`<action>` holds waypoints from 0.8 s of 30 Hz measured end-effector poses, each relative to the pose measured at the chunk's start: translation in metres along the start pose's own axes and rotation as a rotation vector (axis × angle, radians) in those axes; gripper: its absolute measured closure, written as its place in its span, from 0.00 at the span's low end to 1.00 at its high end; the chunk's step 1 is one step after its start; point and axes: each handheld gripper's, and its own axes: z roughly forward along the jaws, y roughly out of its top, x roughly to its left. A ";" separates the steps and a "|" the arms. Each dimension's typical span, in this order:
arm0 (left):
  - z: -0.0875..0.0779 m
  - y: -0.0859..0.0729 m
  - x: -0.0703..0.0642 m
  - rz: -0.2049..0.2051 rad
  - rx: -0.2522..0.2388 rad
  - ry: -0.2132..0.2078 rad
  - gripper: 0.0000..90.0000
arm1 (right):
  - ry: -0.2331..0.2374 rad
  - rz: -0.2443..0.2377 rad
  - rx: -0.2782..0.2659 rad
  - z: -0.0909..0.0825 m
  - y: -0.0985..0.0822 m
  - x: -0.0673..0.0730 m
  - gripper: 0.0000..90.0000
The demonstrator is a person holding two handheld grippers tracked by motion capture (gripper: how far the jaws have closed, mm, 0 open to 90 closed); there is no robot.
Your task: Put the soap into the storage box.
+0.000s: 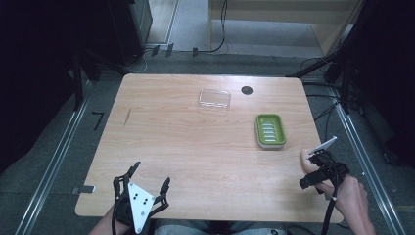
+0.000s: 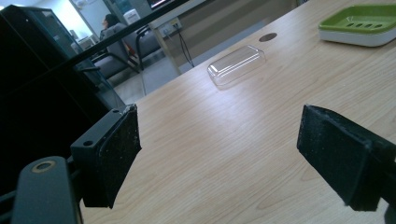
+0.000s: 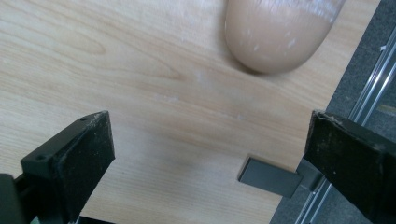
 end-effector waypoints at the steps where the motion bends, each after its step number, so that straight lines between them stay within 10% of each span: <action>1: 0.000 0.000 0.000 -0.001 0.000 0.001 0.15 | -0.004 -0.007 -0.004 -0.001 0.002 -0.001 0.02; 24: 0.001 0.000 0.000 0.004 0.000 -0.003 0.16 | 0.007 0.028 -0.034 -0.012 0.036 -0.022 0.02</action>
